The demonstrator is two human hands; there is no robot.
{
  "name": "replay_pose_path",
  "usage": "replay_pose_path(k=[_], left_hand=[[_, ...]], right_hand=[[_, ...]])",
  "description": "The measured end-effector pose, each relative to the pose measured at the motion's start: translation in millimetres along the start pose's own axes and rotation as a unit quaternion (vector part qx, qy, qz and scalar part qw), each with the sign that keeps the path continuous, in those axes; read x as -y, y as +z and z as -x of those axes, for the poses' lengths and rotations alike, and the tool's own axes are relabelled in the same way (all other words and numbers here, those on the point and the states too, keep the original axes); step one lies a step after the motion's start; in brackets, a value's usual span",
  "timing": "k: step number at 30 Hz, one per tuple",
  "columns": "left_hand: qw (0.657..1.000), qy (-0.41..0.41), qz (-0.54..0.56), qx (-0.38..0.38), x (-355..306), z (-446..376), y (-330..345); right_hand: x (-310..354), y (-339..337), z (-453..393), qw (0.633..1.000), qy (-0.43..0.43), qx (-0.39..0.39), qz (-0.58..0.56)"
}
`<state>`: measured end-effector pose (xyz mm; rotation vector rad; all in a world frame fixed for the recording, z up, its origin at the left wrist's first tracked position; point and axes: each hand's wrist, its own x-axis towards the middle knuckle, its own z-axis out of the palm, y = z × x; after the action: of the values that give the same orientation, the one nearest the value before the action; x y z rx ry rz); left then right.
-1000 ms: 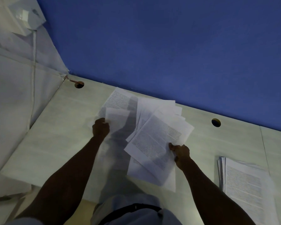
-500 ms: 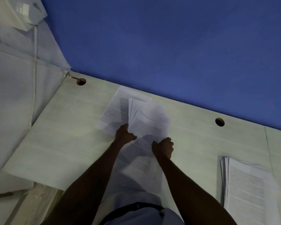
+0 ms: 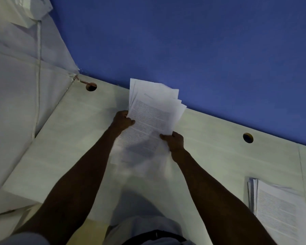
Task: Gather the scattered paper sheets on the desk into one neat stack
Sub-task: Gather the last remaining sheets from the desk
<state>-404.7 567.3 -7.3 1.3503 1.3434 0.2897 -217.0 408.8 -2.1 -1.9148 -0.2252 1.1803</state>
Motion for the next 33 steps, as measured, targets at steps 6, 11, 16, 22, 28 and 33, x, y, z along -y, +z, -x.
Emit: replay_pose_path(k=[6, 11, 16, 22, 28, 33], left_hand=[[0.931, -0.122, -0.327, -0.108, 1.8, -3.9, 30.6], [0.973, -0.109, -0.164, -0.118, 10.5, -4.0, 47.2], [0.991, -0.092, 0.078, 0.059, 25.1, 13.6, 21.0], [0.931, -0.087, 0.211, 0.286, 20.3, 63.9, 1.9], [0.955, -0.100, 0.133, 0.247, 18.7, 84.2, 30.6], [0.944, -0.149, 0.256, 0.147, 37.7, 117.1, 62.3]], right_hand=[[22.1, 48.2, -5.4, 0.940, 0.005, -0.044, 0.339], [20.2, 54.8, -6.4, 0.994, 0.051, -0.022, 0.098], [1.0, 3.3, -1.5, 0.988, 0.106, 0.090, -0.064], [-8.8, -68.1, 18.7, 0.980, 0.068, 0.160, -0.098], [-11.6, -90.5, 44.8, 0.980, 0.033, 0.198, 0.011], [-48.2, -107.6, 75.6, 0.963, 0.085, 0.237, 0.095]])
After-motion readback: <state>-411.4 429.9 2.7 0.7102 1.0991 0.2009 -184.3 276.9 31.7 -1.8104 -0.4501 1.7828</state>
